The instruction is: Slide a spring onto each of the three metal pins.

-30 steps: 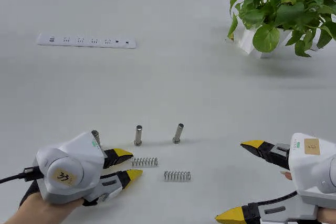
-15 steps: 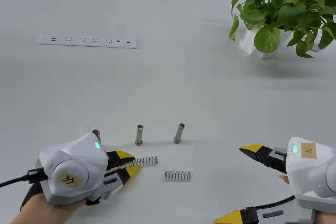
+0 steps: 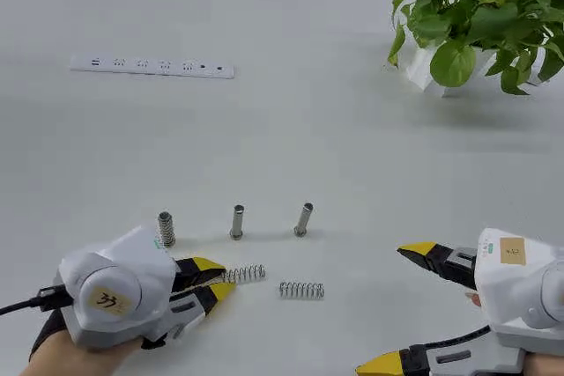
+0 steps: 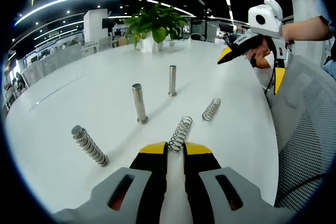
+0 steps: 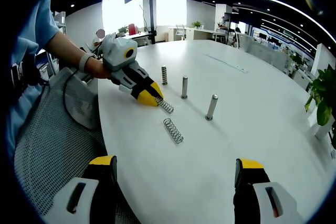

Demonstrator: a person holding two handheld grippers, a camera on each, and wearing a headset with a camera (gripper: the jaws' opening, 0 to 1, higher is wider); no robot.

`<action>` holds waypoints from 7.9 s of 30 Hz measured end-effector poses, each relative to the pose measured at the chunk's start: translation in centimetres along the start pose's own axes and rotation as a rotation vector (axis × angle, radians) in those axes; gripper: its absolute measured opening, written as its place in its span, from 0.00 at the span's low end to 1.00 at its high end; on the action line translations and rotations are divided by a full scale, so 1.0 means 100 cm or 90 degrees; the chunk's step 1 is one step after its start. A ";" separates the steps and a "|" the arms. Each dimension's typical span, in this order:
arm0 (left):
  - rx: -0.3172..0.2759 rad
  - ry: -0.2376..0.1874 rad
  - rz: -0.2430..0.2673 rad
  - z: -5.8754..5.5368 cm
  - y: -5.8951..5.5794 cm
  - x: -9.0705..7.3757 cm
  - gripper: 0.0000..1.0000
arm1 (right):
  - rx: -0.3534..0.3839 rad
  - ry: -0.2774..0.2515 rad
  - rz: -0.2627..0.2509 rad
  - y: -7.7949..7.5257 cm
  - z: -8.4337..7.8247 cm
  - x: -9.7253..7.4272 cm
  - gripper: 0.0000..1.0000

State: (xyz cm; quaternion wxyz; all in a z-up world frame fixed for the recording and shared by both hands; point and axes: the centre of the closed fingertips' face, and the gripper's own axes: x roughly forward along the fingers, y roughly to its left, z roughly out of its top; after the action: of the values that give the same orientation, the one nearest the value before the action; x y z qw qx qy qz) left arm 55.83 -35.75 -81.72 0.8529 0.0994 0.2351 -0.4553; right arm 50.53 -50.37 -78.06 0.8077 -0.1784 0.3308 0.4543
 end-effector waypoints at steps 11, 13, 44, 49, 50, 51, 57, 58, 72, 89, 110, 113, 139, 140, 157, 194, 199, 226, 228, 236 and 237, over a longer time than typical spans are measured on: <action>-0.046 -0.022 -0.004 0.007 -0.002 -0.008 0.08 | -0.002 -0.001 0.009 0.006 0.002 0.004 0.92; -0.052 -0.027 -0.006 0.010 -0.003 -0.010 0.08 | -0.005 -0.002 0.009 0.006 0.002 0.004 0.92; -0.045 -0.082 -0.144 0.058 -0.042 -0.052 0.08 | 0.050 -0.133 0.062 0.030 0.074 0.006 0.80; -0.034 -0.080 -0.163 0.060 -0.048 -0.053 0.08 | 0.049 -0.146 0.098 0.040 0.084 0.007 0.64; -0.031 -0.079 -0.167 0.060 -0.049 -0.053 0.08 | 0.047 -0.145 0.103 0.042 0.086 0.007 0.61; -0.029 -0.077 -0.169 0.060 -0.049 -0.053 0.08 | 0.043 -0.144 0.106 0.044 0.087 0.008 0.59; -0.027 -0.079 -0.184 0.063 -0.053 -0.055 0.08 | 0.024 -0.137 0.130 0.054 0.090 0.012 0.49; -0.026 -0.078 -0.184 0.063 -0.054 -0.055 0.07 | 0.021 -0.140 0.134 0.056 0.091 0.012 0.47; -0.019 -0.077 -0.203 0.065 -0.064 -0.050 0.07 | 0.018 -0.131 0.162 0.064 0.088 0.017 0.24; -0.020 -0.076 -0.220 0.063 -0.071 -0.049 0.07 | 0.024 -0.116 0.176 0.067 0.081 0.020 0.08; 0.016 -0.052 -0.214 0.058 -0.074 -0.045 0.08 | -0.099 -0.062 0.166 0.071 0.099 0.014 0.07; 0.016 -0.047 -0.211 0.057 -0.073 -0.043 0.08 | -0.121 -0.056 0.164 0.073 0.102 0.015 0.07; 0.029 -0.028 -0.214 0.052 -0.080 -0.037 0.06 | -0.183 -0.047 0.172 0.079 0.114 0.017 0.07; 0.029 -0.028 -0.214 0.052 -0.081 -0.037 0.06 | -0.183 -0.047 0.172 0.079 0.114 0.017 0.07; 0.022 -0.027 -0.223 0.052 -0.089 -0.031 0.06 | -0.186 -0.036 0.164 0.073 0.112 0.011 0.20; 0.062 0.000 -0.220 0.056 -0.108 -0.015 0.06 | -0.346 0.153 0.228 0.072 0.073 0.013 0.16; 0.074 0.007 -0.228 0.056 -0.111 -0.012 0.06 | -0.344 0.166 0.242 0.075 0.070 0.012 0.09; 0.081 0.002 -0.236 0.057 -0.114 -0.012 0.06 | -0.334 0.189 0.263 0.077 0.063 0.013 0.08; 0.080 0.002 -0.236 0.057 -0.114 -0.012 0.06 | -0.334 0.192 0.264 0.077 0.062 0.013 0.08; 0.068 -0.007 -0.239 0.056 -0.117 -0.012 0.07 | -0.337 0.199 0.271 0.078 0.059 0.011 0.07; 0.068 -0.009 -0.238 0.057 -0.117 -0.011 0.07 | -0.339 0.198 0.270 0.078 0.059 0.011 0.07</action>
State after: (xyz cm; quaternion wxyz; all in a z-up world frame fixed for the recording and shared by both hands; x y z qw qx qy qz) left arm 47.45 -43.72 -75.70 0.7486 0.0958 0.2190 -0.6185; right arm 46.54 -42.15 -74.47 0.5611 -0.3766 0.3497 0.6489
